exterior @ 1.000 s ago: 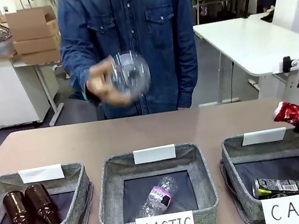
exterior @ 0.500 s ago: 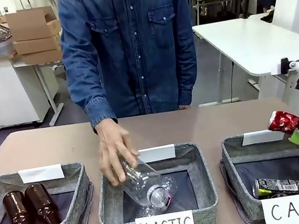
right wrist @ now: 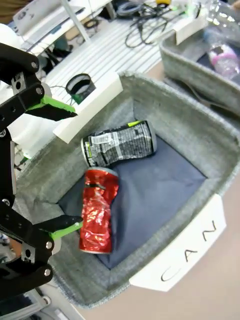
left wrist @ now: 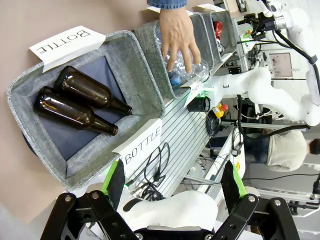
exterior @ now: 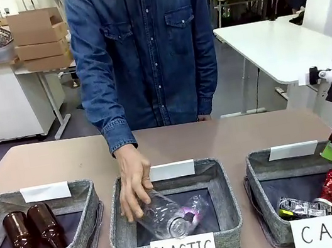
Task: Sort the can waste into the basket.
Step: Pick up the can waste from the table and place it in the right Fabric basket.
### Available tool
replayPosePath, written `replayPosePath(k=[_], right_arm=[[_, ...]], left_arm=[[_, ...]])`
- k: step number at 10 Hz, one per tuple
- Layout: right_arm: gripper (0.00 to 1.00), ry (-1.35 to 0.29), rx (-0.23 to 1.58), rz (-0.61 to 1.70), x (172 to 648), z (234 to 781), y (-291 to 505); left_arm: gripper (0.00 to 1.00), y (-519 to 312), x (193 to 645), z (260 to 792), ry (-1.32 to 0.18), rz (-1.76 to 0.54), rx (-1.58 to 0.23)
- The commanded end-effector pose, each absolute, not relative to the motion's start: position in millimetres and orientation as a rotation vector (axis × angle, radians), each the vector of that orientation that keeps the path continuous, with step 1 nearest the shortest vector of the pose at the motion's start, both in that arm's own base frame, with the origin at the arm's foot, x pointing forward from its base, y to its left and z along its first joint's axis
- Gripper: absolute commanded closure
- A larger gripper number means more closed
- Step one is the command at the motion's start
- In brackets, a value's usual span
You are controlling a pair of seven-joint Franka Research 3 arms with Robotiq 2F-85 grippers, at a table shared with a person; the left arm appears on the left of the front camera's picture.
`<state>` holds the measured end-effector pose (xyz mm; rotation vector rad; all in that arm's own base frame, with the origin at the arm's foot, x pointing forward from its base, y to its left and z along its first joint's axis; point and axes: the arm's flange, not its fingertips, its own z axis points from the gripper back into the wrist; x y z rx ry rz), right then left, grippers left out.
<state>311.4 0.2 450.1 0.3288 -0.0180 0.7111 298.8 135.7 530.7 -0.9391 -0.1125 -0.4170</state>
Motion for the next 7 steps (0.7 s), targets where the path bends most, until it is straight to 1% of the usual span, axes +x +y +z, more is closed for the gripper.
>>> replayPosePath(k=[1,2,3,4,5,6,7], right_arm=[[0.00,-0.023,0.317,0.705,314.0,450.8,3.5],[0.00,-0.025,0.341,0.705,315.6,451.9,3.6],[0.00,-0.061,0.446,0.674,318.7,458.1,3.1],[0.00,-0.154,0.644,0.600,323.7,469.9,1.1],[0.00,-0.320,0.960,0.423,331.7,487.8,-2.7],[0.00,-0.379,1.262,0.236,335.5,500.7,-10.8],[0.00,-0.298,1.480,0.165,337.7,506.6,-18.0]], left_arm=[[0.00,138.4,296.9,530.1,-0.117,-0.433,-0.931],[0.00,138.4,296.9,530.1,-0.117,-0.433,-0.931],[0.00,138.4,296.9,530.1,-0.117,-0.433,-0.931],[0.00,138.4,296.9,530.1,-0.117,-0.433,-0.931],[0.00,138.4,296.9,530.1,-0.117,-0.433,-0.931],[0.00,138.4,296.9,530.1,-0.117,-0.433,-0.931],[0.00,138.4,296.9,530.1,-0.117,-0.433,-0.931]])
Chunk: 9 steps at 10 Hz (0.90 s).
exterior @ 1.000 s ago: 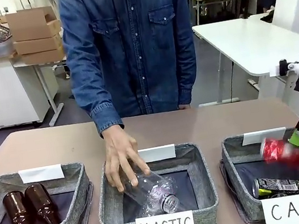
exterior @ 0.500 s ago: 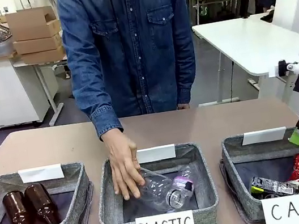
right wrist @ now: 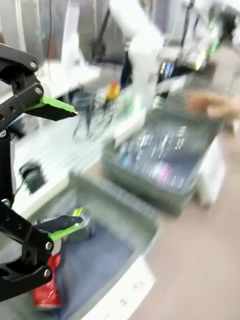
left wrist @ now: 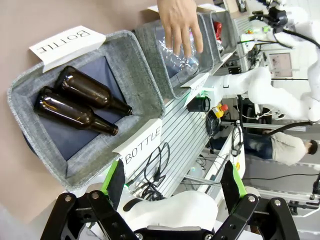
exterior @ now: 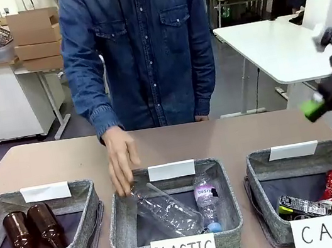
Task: Sort the can waste into the basket.
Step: Pick up the can waste from the table and place it in the right Fabric basket.
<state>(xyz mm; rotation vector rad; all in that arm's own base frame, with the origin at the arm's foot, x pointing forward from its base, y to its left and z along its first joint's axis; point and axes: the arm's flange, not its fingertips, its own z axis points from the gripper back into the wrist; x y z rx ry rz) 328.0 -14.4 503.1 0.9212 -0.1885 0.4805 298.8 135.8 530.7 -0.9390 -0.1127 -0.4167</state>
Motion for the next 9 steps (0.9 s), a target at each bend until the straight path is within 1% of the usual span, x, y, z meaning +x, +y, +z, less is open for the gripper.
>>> replayPosePath(k=[1,2,3,4,9], right_arm=[[0.00,-0.242,1.596,0.122,340.2,506.8,-23.4],[0.00,-0.251,1.691,0.084,341.9,506.4,-27.7],[0.00,-0.285,1.698,0.014,343.9,503.6,-31.2],[0.00,-0.194,1.247,0.376,334.8,513.4,-24.2],[0.00,-0.194,1.247,0.376,334.8,513.4,-24.2]], left_arm=[[0.00,138.4,296.9,530.1,-0.117,-0.433,-0.931],[0.00,138.4,296.9,530.1,-0.117,-0.433,-0.931],[0.00,138.4,296.9,530.1,-0.117,-0.433,-0.931],[0.00,138.4,296.9,530.1,-0.117,-0.433,-0.931],[0.00,138.4,296.9,530.1,-0.117,-0.433,-0.931]])
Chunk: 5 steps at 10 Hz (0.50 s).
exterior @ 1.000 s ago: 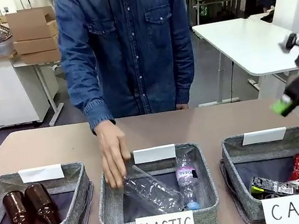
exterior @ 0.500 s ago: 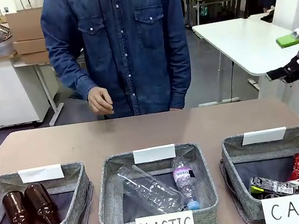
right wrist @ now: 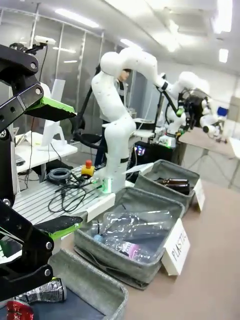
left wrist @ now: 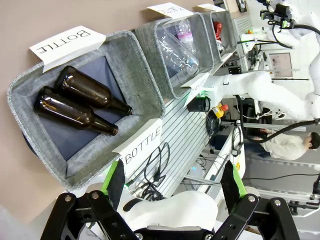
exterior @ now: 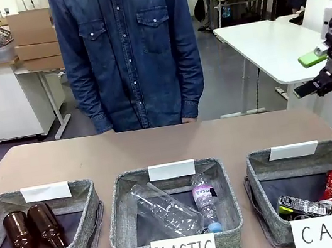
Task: Sort the can waste into the basket.
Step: Pick up the can waste from the table and place it in the right Fabric basket.
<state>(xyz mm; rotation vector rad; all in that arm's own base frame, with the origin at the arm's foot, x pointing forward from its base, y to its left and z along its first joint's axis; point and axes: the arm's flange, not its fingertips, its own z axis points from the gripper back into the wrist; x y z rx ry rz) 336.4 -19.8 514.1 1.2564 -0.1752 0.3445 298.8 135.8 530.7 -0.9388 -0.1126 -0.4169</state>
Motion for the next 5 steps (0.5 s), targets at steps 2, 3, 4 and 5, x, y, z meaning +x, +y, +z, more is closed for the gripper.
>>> replayPosePath(k=[2,3,4,5], right_arm=[[0.00,-0.194,1.247,0.376,334.8,513.4,-24.2],[0.00,-0.194,1.247,0.376,334.8,513.4,-24.2],[0.00,-0.194,1.247,0.376,334.8,513.4,-24.2],[0.00,-0.194,1.247,0.376,334.8,513.4,-24.2]], left_arm=[[0.00,138.4,296.9,530.1,-0.117,-0.433,-0.931],[0.00,138.4,296.9,530.1,-0.117,-0.433,-0.931],[0.00,138.4,296.9,530.1,-0.117,-0.433,-0.931],[0.00,138.4,296.9,530.1,-0.117,-0.433,-0.931]])
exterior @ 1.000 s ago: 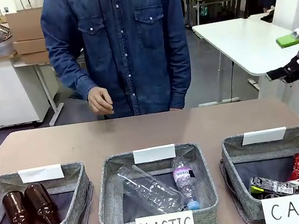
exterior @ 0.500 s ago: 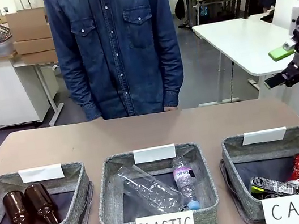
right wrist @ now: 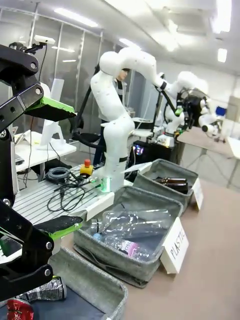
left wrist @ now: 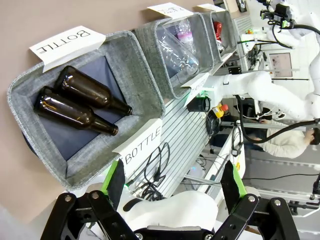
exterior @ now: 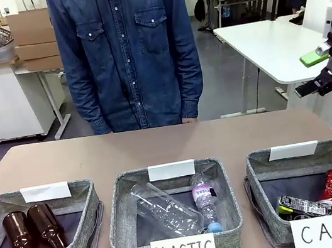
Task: Sort the can waste into the basket.
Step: Pick up the can waste from the table and place it in the right Fabric basket.
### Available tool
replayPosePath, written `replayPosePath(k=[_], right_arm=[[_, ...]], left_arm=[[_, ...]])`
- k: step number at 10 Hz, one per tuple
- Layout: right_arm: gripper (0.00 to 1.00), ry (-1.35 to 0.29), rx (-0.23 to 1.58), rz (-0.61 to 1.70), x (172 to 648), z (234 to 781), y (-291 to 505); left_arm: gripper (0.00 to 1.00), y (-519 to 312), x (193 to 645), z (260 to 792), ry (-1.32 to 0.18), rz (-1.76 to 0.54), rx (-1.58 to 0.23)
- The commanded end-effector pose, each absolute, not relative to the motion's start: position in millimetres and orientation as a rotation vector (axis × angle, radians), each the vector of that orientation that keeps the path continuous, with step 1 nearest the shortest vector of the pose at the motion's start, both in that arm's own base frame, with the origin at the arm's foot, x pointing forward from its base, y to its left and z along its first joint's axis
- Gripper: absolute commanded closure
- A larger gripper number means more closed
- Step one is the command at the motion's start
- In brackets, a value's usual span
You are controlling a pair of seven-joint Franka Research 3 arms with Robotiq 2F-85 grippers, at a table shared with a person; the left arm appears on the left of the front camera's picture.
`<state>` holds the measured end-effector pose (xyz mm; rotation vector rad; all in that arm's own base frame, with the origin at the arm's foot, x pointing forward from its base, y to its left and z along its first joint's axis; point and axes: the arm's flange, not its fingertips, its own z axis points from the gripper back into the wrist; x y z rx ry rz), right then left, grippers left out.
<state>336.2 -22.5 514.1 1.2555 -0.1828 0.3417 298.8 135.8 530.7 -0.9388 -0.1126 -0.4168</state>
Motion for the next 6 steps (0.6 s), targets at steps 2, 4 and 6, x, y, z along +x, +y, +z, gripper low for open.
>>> replayPosePath(k=[2,4,6], right_arm=[[0.00,-0.194,1.247,0.376,334.8,513.4,-24.2],[0.00,-0.194,1.247,0.376,334.8,513.4,-24.2],[0.00,-0.194,1.247,0.376,334.8,513.4,-24.2]], left_arm=[[0.00,138.4,296.9,530.1,-0.117,-0.433,-0.931],[0.00,138.4,296.9,530.1,-0.117,-0.433,-0.931],[0.00,138.4,296.9,530.1,-0.117,-0.433,-0.931]])
